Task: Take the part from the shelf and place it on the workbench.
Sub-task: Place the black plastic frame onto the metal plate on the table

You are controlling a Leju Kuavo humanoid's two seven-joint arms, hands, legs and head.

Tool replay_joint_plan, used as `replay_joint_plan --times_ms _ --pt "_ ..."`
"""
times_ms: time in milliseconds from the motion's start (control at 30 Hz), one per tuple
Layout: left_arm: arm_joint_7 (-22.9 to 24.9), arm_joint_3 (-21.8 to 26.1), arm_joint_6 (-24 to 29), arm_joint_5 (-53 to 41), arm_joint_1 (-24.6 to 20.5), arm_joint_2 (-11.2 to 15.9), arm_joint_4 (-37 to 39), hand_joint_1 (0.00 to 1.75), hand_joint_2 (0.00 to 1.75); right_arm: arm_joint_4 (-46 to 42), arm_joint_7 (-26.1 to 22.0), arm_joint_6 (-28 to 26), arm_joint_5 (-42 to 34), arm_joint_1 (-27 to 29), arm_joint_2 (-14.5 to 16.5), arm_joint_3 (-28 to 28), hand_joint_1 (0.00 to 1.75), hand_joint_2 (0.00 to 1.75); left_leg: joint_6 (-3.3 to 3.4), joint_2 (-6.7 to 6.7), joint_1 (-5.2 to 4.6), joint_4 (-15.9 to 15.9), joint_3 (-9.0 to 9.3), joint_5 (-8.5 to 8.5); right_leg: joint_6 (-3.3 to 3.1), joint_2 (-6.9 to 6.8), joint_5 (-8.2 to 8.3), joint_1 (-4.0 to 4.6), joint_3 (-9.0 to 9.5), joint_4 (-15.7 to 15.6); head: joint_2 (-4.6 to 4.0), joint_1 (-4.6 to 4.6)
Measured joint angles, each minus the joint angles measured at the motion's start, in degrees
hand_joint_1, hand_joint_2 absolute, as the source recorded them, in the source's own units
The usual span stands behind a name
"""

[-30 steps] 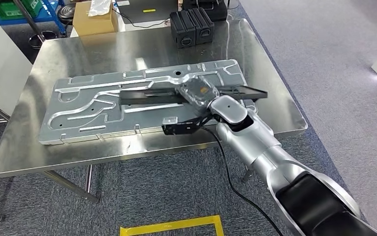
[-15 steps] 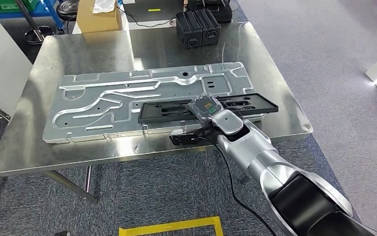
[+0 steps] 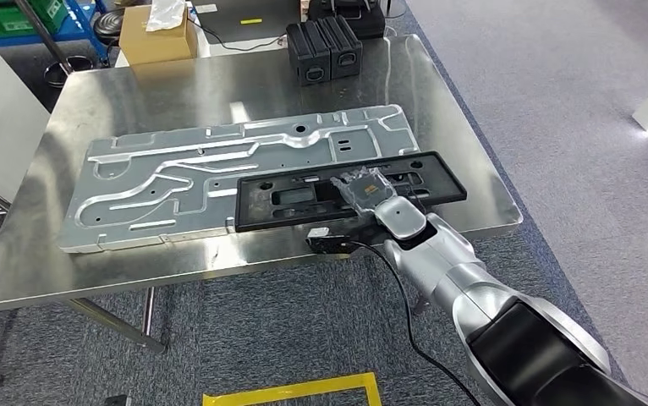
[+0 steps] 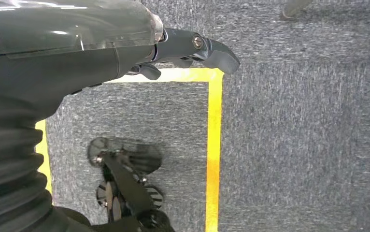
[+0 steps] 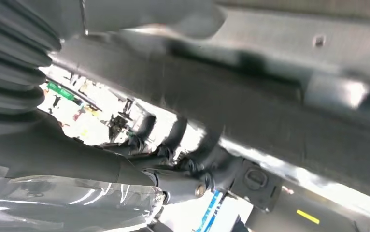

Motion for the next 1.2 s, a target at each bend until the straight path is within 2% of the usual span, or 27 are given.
replay_joint_plan --times_ms 33,100,167,200,267,333,367,433,467,500,533,567,600,667,700,800,833,900,967,1000,1033,1067,1133,1200 --pt "-0.1 -0.1 0.0 0.1 0.0 0.0 0.0 0.00 0.00 0.1 0.0 -0.5 0.0 0.2 -0.1 0.0 0.00 0.00 0.02 0.01 0.00 -0.7 0.26 0.96 0.04 0.04 -0.08 0.03 0.01 0.1 -0.01 0.00" --pt "-0.3 -0.1 0.0 0.1 0.0 0.1 0.0 0.00 0.00 0.1 0.0 -2.0 -0.1 0.3 -0.3 -0.1 0.00 0.00 0.29 0.02 0.00 -7.8 3.58 4.72 0.29 0.12 -0.35 0.03 0.04 0.4 -0.01 0.00" --pt "-0.4 -0.2 0.0 0.1 -0.1 0.3 0.0 0.00 0.00 0.1 -0.1 -4.0 0.0 0.3 -0.4 -0.2 0.00 0.00 0.84 0.00 -0.20 -14.1 6.64 6.80 0.74 0.19 -0.60 0.22 -0.13 0.8 0.00 0.02" --pt "-0.4 -0.2 0.0 0.1 -0.2 0.3 0.0 0.00 0.00 0.1 -0.2 -4.9 0.1 0.3 -0.5 -0.3 0.00 0.00 1.13 -0.02 -0.34 -15.2 7.15 6.90 1.00 0.22 -0.64 0.28 -0.23 0.9 0.00 0.03" --pt "-0.4 -0.3 0.0 0.1 -0.2 0.3 0.0 0.00 0.00 0.1 -0.7 -7.1 0.2 0.3 -0.6 -0.6 0.00 0.00 1.74 -0.05 -0.45 -15.5 7.21 6.95 1.61 0.27 -0.59 0.32 -0.26 0.8 -0.01 0.06" --pt "-0.4 -0.4 0.0 0.1 -0.3 0.3 0.0 0.00 0.00 -0.1 -1.6 -10.0 0.2 0.3 -0.8 -1.2 0.00 0.00 2.41 0.02 -0.24 -15.9 7.41 7.22 2.23 0.22 -1.62 0.28 -0.73 2.1 -0.01 0.12" --pt "-0.4 -0.5 0.0 0.1 -0.3 0.3 0.0 0.00 0.00 -0.2 -2.4 -11.7 0.1 0.2 -0.9 -1.6 0.00 0.00 2.73 0.08 -0.09 -16.1 7.52 7.34 2.51 0.17 -2.95 0.27 -1.66 4.3 0.00 0.17" --pt "-0.3 -0.6 0.0 0.1 -0.4 0.2 0.0 0.00 0.00 -0.5 -4.1 -15.1 -0.1 0.3 -1.1 -2.5 0.00 0.00 3.10 0.14 -0.06 -16.2 7.56 7.32 2.93 0.05 -6.58 0.13 -5.05 11.4 0.00 0.27" --pt "-0.3 -0.6 0.0 0.1 -0.4 0.3 0.0 0.00 0.00 -0.6 -4.9 -16.8 -0.1 0.5 -1.1 -3.0 0.00 0.00 3.15 0.14 -0.06 -16.2 7.55 7.29 3.08 0.02 -7.87 0.08 -6.82 14.9 0.00 0.27" --pt "-0.2 -0.6 0.0 0.1 -0.4 0.3 0.0 0.00 0.00 -0.8 -5.8 -18.4 -0.2 0.7 -1.2 -3.4 0.00 0.00 3.17 0.14 -0.07 -16.1 7.56 7.25 3.15 -0.01 -8.20 0.02 -7.96 16.9 0.00 0.28" --pt "-0.2 -0.6 0.0 0.1 -0.4 0.3 0.0 0.00 0.00 -1.1 -6.6 -20.0 -0.3 0.8 -1.2 -3.8 0.00 0.00 3.13 0.12 -0.07 -16.1 7.59 7.20 3.15 -0.03 -7.40 -0.04 -8.10 16.8 0.00 0.28" --pt "-0.1 -0.6 0.0 0.1 -0.4 0.3 0.0 0.00 0.00 -1.6 -7.4 -21.6 -0.5 0.8 -1.3 -4.3 0.00 0.00 3.06 0.09 -0.07 -16.0 7.65 7.12 3.07 -0.04 -5.58 -0.11 -7.10 14.4 -0.01 0.28" --pt "-0.1 -0.6 0.0 0.2 -0.4 0.3 0.0 0.00 0.00 -2.1 -8.4 -23.3 -0.7 0.8 -1.3 -4.9 0.00 0.00 2.93 0.06 -0.07 -16.0 7.73 6.99 2.91 -0.06 -3.29 -0.16 -5.22 10.3 -0.01 0.28" --pt "-0.1 -0.6 0.0 0.3 -0.4 0.3 0.0 0.00 0.00 -3.3 -10.2 -26.3 -1.5 0.8 -1.3 -6.1 0.00 0.00 2.53 0.01 -0.26 -15.8 7.76 6.71 2.49 -0.06 -0.49 -0.02 -1.82 3.1 -0.01 0.26" --pt "-0.2 -0.6 0.0 0.4 -0.4 0.3 0.0 0.00 0.00 -4.2 -11.4 -27.5 -2.1 0.9 -1.3 -6.7 0.00 0.00 2.29 0.00 -0.37 -15.7 7.75 6.63 2.28 -0.04 -0.10 0.09 -1.03 1.3 -0.01 0.22" --pt "-0.2 -0.6 0.0 0.9 -0.3 0.3 0.0 0.00 0.00 -9.0 -17.0 -29.8 -6.0 2.3 -1.5 -9.7 0.00 0.00 1.33 -0.01 -0.31 -15.8 7.80 6.46 1.38 -0.02 -0.12 0.23 -0.77 0.6 0.00 0.20" --pt "-0.2 -0.6 0.0 1.1 -0.2 0.3 0.0 0.00 0.00 -11.4 -19.9 -30.2 -8.4 3.0 -1.5 -11.4 0.00 0.00 1.03 0.01 -0.22 -15.2 7.59 5.89 0.95 -0.05 -0.03 0.16 -0.59 0.3 0.00 0.16" --pt "-0.2 -0.6 0.0 1.6 -0.1 0.3 0.1 0.00 0.00 -16.8 -26.3 -30.6 -14.8 5.0 -1.4 -15.5 0.00 0.00 0.61 0.04 -0.11 -10.7 5.69 3.12 0.31 -0.17 0.05 0.01 -0.22 -0.1 0.00 -0.02" --pt "-0.5 -0.5 0.0 2.1 0.3 0.5 0.1 0.00 0.00 -22.4 -30.9 -30.6 -22.4 7.8 -1.4 -19.4 0.00 0.00 0.35 0.04 -0.10 -3.1 2.13 -0.26 0.01 -0.26 -0.11 0.13 -0.09 0.0 0.00 -0.14" --pt "-0.6 -0.4 -0.1 2.4 0.6 0.6 0.1 0.00 0.00 -25.6 -32.4 -30.7 -26.3 9.6 -1.5 -21.0 0.00 0.00 0.29 0.05 -0.10 -0.5 0.82 -0.92 -0.06 -0.29 -0.22 0.18 -0.03 0.0 -0.01 -0.13" --pt "-0.8 -0.4 -0.1 2.7 1.0 0.7 0.1 0.00 0.00 -29.1 -33.5 -30.7 -29.9 11.5 -1.6 -22.5 0.00 0.00 0.28 0.05 -0.10 0.1 0.46 -0.49 -0.05 -0.27 -0.34 0.21 0.02 0.1 -0.01 -0.14" --pt "-1.0 -0.3 -0.2 3.0 1.3 0.7 0.1 0.00 0.00 -32.9 -34.2 -30.8 -33.2 13.3 -1.8 -24.0 0.00 0.00 0.35 0.06 -0.10 -1.7 1.24 1.01 0.00 -0.22 -0.51 0.21 0.08 0.3 -0.01 -0.14" --pt "-1.5 0.0 -0.6 3.5 1.7 0.8 0.1 0.00 0.00 -40.4 -35.3 -30.9 -37.1 16.6 -2.2 -26.9 0.00 0.00 0.68 0.02 -0.14 -9.3 5.02 4.74 0.33 -0.12 -0.92 0.23 0.23 0.6 0.00 -0.14" --pt "-2.5 0.4 -1.2 4.1 1.9 0.9 0.1 0.00 0.00 -49.2 -36.3 -31.0 -38.0 21.0 -3.0 -30.5 0.00 0.00 1.20 -0.10 -0.34 -14.6 7.65 6.24 0.84 -0.18 -1.25 0.38 0.33 0.9 0.00 -0.16"
